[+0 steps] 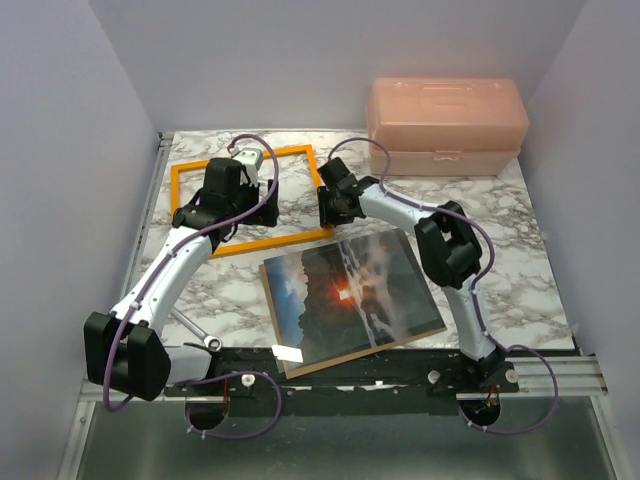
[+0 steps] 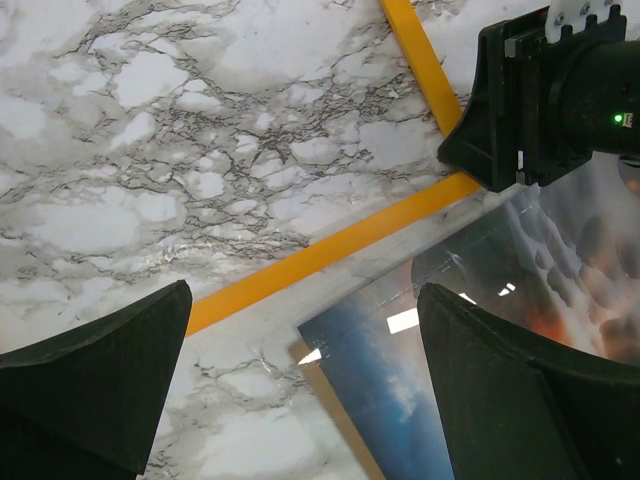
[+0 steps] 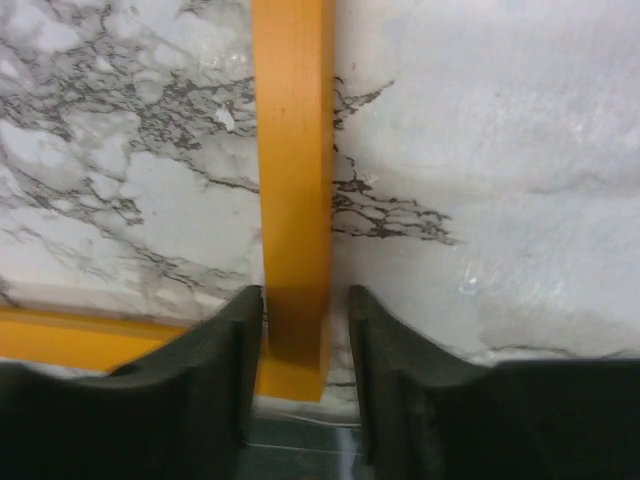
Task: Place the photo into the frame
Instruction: Pick up the photo frame from the center of the board, then move the photo frame item to the center of the board, then turn over the photo frame at the center of the board.
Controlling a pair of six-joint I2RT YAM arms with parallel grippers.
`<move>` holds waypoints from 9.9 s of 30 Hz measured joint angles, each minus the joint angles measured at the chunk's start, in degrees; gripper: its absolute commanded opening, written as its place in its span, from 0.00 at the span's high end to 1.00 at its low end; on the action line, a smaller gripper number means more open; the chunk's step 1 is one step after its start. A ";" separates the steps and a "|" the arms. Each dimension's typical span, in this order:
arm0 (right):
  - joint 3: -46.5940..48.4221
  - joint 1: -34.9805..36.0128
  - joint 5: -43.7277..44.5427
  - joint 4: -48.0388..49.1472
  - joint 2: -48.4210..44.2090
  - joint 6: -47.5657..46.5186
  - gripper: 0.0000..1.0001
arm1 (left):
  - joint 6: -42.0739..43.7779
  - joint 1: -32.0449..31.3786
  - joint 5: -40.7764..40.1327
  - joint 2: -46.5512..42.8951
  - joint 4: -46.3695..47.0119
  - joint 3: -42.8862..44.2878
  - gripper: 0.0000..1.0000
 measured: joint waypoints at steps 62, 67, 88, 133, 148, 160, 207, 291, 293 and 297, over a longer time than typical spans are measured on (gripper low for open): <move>21.27 -0.79 -4.04 -33.99 -8.66 -2.47 0.96 | 25.16 -28.20 -26.25 3.54 2.40 -5.90 0.85; 21.05 -0.76 -4.09 -32.59 -9.77 -3.28 0.83 | 28.02 -29.64 -27.74 4.13 1.73 -5.90 1.00; -3.93 -2.99 0.98 -23.82 -35.87 -1.55 0.16 | 26.99 -29.00 -34.07 1.70 4.26 -7.04 1.00; -4.63 31.85 -17.81 9.66 -0.24 7.13 0.82 | 17.84 -0.46 -28.30 -10.95 6.75 -2.58 1.00; 11.98 33.14 -0.11 -11.15 7.06 8.79 0.97 | 17.66 -0.37 -27.89 -11.04 6.86 -3.10 1.00; 10.10 33.92 10.58 -15.52 5.51 8.66 0.99 | 17.62 -0.37 -27.82 -11.04 6.86 -3.13 1.00; -16.57 9.16 11.15 -16.68 -29.31 1.16 0.64 | 16.48 -0.85 -24.85 -11.19 -5.31 15.02 1.00; -31.06 -7.85 -26.91 10.16 -16.50 7.13 0.86 | -34.23 20.76 21.38 3.65 30.34 -13.35 0.33; -30.99 -7.82 -26.60 10.16 -16.44 7.23 0.89 | -32.48 20.96 20.22 4.00 26.49 -13.11 0.22; -30.53 -7.69 -25.18 9.81 -16.44 6.99 0.96 | -29.83 21.05 17.90 4.17 19.26 -10.86 0.11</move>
